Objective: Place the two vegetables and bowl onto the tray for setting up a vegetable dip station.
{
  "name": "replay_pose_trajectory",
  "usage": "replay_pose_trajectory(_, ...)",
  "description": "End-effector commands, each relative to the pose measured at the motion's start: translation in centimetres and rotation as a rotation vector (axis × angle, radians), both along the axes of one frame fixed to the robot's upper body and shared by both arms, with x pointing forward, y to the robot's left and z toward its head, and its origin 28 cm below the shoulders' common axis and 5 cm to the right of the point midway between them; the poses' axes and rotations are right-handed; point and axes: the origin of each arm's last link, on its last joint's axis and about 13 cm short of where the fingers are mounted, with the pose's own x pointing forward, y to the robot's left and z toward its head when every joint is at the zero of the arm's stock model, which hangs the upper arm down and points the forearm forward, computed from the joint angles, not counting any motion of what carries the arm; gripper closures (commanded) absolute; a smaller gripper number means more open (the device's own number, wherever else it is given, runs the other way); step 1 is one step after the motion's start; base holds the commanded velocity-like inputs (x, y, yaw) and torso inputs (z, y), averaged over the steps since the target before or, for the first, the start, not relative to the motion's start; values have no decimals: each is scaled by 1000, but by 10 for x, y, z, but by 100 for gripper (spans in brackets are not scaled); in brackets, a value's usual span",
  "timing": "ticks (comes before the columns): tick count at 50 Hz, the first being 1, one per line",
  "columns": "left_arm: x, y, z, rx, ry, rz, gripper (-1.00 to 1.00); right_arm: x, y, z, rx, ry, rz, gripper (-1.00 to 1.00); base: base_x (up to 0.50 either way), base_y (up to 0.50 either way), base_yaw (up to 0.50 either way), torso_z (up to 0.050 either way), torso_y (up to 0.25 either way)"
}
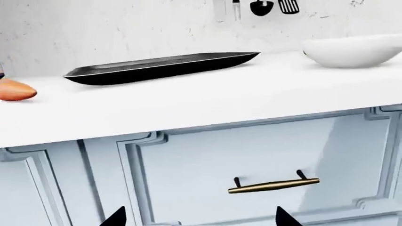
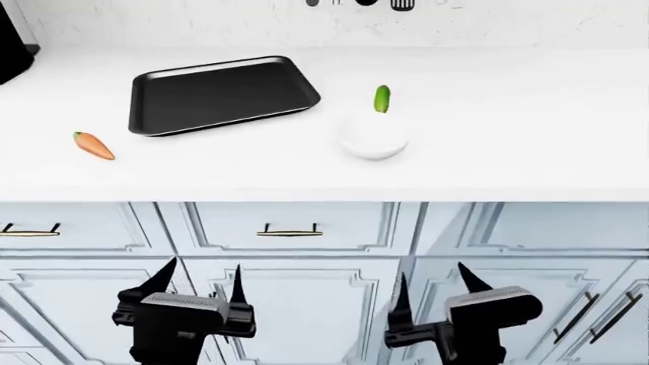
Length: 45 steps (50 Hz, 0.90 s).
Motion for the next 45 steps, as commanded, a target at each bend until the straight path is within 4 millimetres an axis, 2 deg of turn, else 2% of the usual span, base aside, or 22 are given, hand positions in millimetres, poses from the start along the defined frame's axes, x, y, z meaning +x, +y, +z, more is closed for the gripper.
replay_pose_trajectory(1,6,27,52,25,-71,-37,-100,-21,-13,48,-125,22,223,-100,0,0,0,50,109)
replay_pose_trajectory(3,12,33,78,-3,-78,-62,-100,-21,-15,65,-182,19,302,-100,0,0,0,50,111)
replay_pose_trajectory(8,13,35,116,136,-136,-178,-100,-14,-21,102,-311,9,418,-100,0,0,0,50,111)
replay_pose_trajectory(13,11,32,174,257,-232,-335,-100,-10,-30,149,-398,28,561,-100,0,0,0,50,111)
replay_pose_trajectory(15,13,33,190,300,-282,-353,-100,-8,-31,170,-395,3,590,-100,0,0,0,50,110)
replay_pose_trajectory(16,17,35,203,341,-317,-352,-100,-4,-33,187,-398,-10,601,-100,0,0,0,50,111)
replay_pose_trajectory(17,19,36,206,349,-321,-354,-100,-3,-33,193,-400,-9,603,-100,0,0,0,49,109)
replay_pose_trajectory(20,32,42,231,429,-364,-354,-100,6,-39,228,-461,-11,622,-100,0,0,0,50,110)
replay_pose_trajectory(21,35,44,235,440,-368,-353,-100,8,-39,233,-479,-16,621,-100,0,0,0,49,111)
replay_pose_trajectory(22,47,49,251,452,-380,-313,-100,15,-42,248,-498,-24,615,-100,0,0,0,50,113)
replay_pose_trajectory(23,51,50,256,444,-374,-315,-100,17,-43,254,-494,-25,613,-100,0,0,0,50,109)
replay_pose_trajectory(24,60,56,269,476,-383,-310,-100,24,-45,268,-511,-41,618,-100,0,0,0,50,109)
replay_pose_trajectory(26,70,59,279,506,-396,-286,-100,29,-46,279,-519,-40,626,-100,0,0,0,49,110)
replay_pose_trajectory(27,78,64,292,533,-399,-278,-100,37,-48,291,-543,-11,636,-100,0,0,0,49,111)
replay_pose_trajectory(32,97,74,311,614,-364,-270,-100,67,-54,313,-616,20,578,-100,0,0,0,50,111)
replay_pose_trajectory(33,112,77,318,643,-342,-263,-100,80,-55,322,-646,62,569,-100,0,0,0,50,98)
replay_pose_trajectory(34,117,78,320,656,-338,-261,-100,84,-56,325,-656,74,570,-100,0,0,0,50,92)
replay_pose_trajectory(35,129,77,329,690,-341,-247,-100,98,-56,333,-694,104,556,-100,0,0,0,50,94)
replay_pose_trajectory(37,138,73,338,690,-347,-252,-100,115,-59,340,-722,134,522,-100,0,0,0,50,93)
replay_pose_trajectory(41,140,64,344,720,-382,-293,-100,152,-67,339,-827,155,466,-100,0,0,0,50,89)
replay_pose_trajectory(45,149,64,343,787,-359,-276,-100,172,-69,335,-884,160,453,-100,0,0,0,50,73)
